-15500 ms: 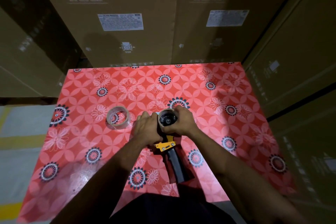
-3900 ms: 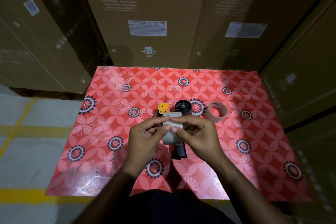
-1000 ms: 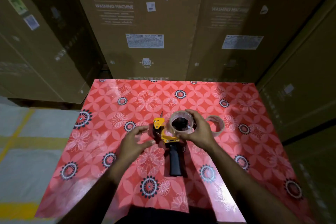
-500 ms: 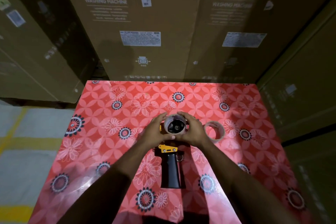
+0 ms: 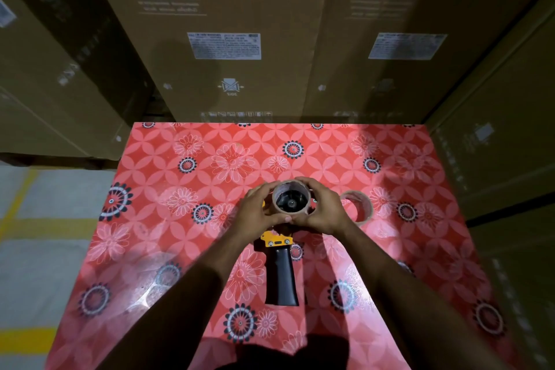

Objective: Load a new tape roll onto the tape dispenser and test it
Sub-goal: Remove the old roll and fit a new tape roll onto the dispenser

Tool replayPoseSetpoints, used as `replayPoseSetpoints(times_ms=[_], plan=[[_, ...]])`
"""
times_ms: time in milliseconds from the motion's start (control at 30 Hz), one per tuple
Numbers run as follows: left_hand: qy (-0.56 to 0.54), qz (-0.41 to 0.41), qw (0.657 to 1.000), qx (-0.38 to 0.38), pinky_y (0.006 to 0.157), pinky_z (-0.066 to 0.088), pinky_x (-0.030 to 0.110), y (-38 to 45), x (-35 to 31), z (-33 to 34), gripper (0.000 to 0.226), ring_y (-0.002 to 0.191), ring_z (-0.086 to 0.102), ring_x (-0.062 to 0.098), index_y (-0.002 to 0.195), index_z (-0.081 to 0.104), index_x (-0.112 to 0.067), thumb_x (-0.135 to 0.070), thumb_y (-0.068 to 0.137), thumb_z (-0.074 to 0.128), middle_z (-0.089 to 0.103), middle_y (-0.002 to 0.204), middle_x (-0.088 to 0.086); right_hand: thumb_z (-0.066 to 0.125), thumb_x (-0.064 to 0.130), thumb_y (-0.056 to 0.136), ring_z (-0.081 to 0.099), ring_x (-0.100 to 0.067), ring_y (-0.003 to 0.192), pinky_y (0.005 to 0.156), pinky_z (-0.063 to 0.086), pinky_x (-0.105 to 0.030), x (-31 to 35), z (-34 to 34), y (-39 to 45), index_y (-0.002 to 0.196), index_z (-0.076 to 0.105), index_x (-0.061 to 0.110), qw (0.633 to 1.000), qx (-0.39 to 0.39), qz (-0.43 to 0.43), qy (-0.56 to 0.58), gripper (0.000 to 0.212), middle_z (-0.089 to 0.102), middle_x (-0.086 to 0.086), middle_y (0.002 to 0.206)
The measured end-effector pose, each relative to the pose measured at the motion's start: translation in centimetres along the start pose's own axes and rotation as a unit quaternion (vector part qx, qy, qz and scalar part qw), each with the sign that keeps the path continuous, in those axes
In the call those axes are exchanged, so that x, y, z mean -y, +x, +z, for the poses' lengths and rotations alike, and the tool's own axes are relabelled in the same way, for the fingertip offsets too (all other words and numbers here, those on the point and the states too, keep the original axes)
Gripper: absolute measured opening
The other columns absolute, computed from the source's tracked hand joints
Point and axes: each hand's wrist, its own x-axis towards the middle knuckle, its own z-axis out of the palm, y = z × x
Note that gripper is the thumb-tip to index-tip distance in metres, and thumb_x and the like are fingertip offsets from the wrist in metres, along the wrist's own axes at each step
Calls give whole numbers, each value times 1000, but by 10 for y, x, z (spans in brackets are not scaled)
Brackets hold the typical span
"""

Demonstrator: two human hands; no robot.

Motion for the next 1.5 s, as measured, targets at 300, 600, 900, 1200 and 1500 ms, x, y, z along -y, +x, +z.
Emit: replayPoseSetpoints(times_ms=[300, 600, 900, 1200, 1500], plan=[[20, 3, 1000, -9, 110, 36, 54, 0, 2, 2, 89, 135, 39, 26, 142, 47, -46, -40, 66, 91, 47, 147, 5, 91, 44, 60, 63, -10, 112, 94, 51, -23, 1, 12, -14, 132, 55, 25, 998, -53, -12, -12, 82, 65, 7, 122], [46, -11, 999, 12, 109, 36, 53, 5, 2, 5, 88, 132, 39, 27, 147, 46, -35, -48, 70, 86, 49, 143, 6, 94, 43, 54, 67, -15, 112, 84, 41, 0, 7, -3, 3, 134, 59, 15, 997, 30, 35, -65, 92, 71, 1, 121], [169, 32, 982, 71, 122, -5, 51, -1, -5, 2, 76, 153, -8, 16, 158, -5, -36, -55, 102, 42, -6, 164, -11, 16, 71, 90, -8, -17, 156, 127, 4, -41, 9, 5, -22, 160, -7, 15, 977, 70, -33, -201, 93, -9, -4, 168], [348, 54, 932, 81, 124, -4, 49, -3, 2, 18, 66, 149, -26, 10, 158, -15, -23, -44, 107, 24, -27, 162, -9, 7, 65, 100, 4, -23, 157, 125, 11, -54, 3, 21, -16, 161, 12, 10, 927, 52, -57, -366, 82, 9, -9, 170], [434, 15, 894, 110, 121, -9, 51, -1, -10, 21, 65, 151, -23, 14, 157, -15, -17, -43, 108, 18, -25, 164, -3, -4, 63, 94, 0, -24, 157, 126, 7, -53, -4, 31, -19, 161, 7, 11, 931, 67, -22, -359, 85, 2, -7, 170]])
